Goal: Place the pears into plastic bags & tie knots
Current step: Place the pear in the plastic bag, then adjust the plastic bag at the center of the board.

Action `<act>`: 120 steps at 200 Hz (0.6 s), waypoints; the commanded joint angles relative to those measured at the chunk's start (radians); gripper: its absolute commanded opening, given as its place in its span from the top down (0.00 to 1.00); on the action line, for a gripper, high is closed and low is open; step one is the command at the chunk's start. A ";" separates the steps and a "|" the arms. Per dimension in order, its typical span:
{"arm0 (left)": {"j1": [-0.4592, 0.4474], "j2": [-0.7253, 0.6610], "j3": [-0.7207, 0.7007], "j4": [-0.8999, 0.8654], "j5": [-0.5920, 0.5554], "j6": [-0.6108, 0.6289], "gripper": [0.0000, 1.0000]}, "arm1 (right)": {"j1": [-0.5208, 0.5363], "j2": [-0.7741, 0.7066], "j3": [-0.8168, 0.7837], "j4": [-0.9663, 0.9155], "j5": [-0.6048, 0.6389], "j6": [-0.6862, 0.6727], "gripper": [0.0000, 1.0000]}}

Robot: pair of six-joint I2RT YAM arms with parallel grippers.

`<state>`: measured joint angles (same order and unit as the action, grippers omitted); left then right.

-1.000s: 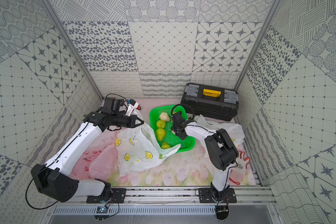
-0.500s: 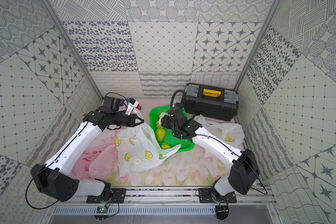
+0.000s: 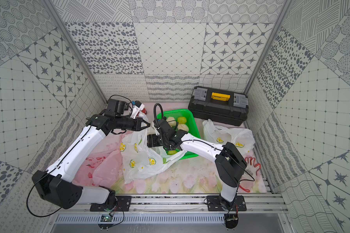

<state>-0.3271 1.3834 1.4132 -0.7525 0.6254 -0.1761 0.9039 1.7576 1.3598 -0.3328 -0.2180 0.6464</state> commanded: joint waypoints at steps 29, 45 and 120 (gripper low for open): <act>-0.001 0.006 0.011 -0.006 0.003 0.029 1.00 | -0.057 -0.152 0.009 -0.080 -0.093 -0.011 0.08; -0.001 0.002 0.015 -0.013 -0.012 0.033 1.00 | -0.091 -0.234 -0.019 -0.177 -0.012 0.032 0.09; 0.000 -0.008 0.014 -0.014 -0.013 0.029 1.00 | -0.168 -0.521 -0.333 -0.518 0.274 0.450 0.18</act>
<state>-0.3271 1.3792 1.4132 -0.7521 0.6147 -0.1719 0.7280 1.1992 1.0946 -0.7891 0.0338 0.9646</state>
